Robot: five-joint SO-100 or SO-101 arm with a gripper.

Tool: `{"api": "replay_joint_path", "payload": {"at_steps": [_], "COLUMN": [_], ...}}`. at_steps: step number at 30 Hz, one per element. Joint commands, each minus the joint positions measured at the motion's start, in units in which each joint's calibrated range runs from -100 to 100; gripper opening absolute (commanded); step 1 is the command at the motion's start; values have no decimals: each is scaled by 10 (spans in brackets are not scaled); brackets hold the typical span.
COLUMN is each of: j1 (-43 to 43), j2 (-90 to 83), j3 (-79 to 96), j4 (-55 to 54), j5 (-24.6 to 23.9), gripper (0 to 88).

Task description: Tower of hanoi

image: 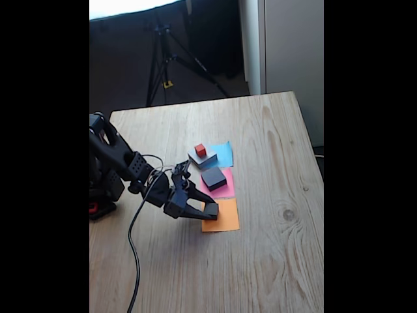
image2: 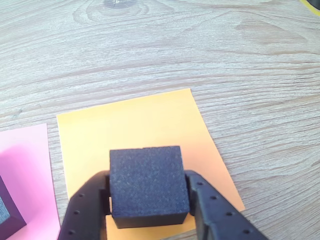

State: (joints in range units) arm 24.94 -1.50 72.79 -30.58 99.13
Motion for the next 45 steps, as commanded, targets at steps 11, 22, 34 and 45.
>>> {"api": "replay_joint_path", "payload": {"at_steps": [11, 22, 34, 45], "j1": [2, 8, -12, -32], "j2": [-1, 1, -88, -259], "j3": [-2, -6, -10, -84], "j4": [-21, -21, 49, 344], "j5": [9, 9, 9, 9], "gripper": [126, 254, 316, 193]}}
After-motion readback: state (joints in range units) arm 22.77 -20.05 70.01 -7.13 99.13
